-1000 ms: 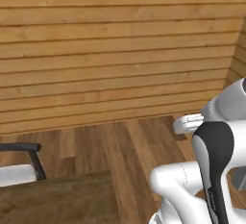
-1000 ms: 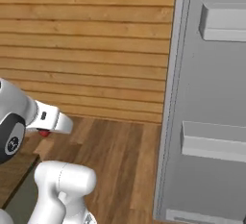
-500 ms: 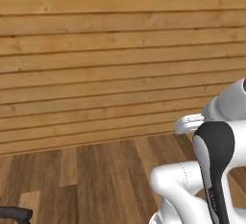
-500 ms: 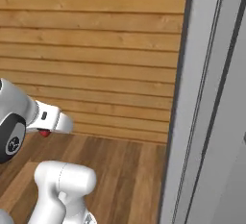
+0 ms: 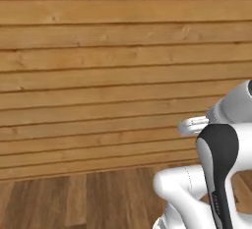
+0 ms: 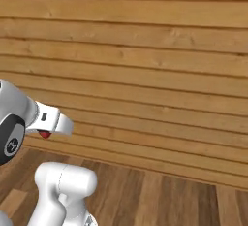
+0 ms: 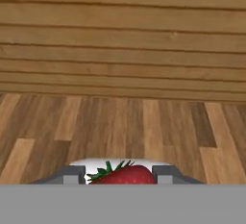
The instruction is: Take the strawberry from the fridge and place it on top of the pancake, located on the dining counter.
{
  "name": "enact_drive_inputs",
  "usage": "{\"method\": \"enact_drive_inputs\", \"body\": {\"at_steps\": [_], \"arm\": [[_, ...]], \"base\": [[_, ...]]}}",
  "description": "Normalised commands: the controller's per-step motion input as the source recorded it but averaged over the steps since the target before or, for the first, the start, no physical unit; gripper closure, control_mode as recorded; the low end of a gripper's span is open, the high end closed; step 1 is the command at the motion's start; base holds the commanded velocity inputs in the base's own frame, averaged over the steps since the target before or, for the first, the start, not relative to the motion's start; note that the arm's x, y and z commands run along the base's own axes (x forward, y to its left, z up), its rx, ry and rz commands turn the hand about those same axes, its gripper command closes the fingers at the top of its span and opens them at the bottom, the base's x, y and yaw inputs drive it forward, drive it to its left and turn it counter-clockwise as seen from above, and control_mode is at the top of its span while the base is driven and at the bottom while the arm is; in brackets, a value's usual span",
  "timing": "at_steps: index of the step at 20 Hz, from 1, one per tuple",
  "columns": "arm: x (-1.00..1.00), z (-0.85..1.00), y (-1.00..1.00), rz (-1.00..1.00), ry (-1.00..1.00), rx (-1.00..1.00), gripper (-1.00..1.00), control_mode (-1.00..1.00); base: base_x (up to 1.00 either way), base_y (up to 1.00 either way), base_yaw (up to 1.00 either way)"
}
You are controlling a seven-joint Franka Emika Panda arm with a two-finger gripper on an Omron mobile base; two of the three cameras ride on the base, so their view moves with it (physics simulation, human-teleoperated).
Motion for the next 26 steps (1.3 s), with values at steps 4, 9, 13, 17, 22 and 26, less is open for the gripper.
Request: {"method": "enact_drive_inputs", "body": {"at_steps": [4, 9, 13, 17, 22, 26], "arm": [[0.0, 0.0, 0.0, 0.0, 0.0, 0.0, 1.0, 1.0], [0.0, 0.0, 0.0, 0.0, 0.0, 0.0, 1.0, 1.0], [0.0, 0.0, 0.0, 0.0, 0.0, 0.0, 1.0, 1.0], [0.0, 0.0, 0.0, 0.0, 0.0, 0.0, 1.0, 1.0], [0.0, 0.0, 0.0, 0.0, 0.0, 0.0, 1.0, 1.0], [0.0, 0.0, 0.0, 0.0, 0.0, 0.0, 1.0, 1.0]], "base": [[1.0, 0.0, 0.64], [1.0, 0.01, 0.74], [0.86, 0.09, 0.75], [0.8, 0.07, 0.8], [0.78, 0.03, 0.81], [0.86, 0.0, 0.79]]}}
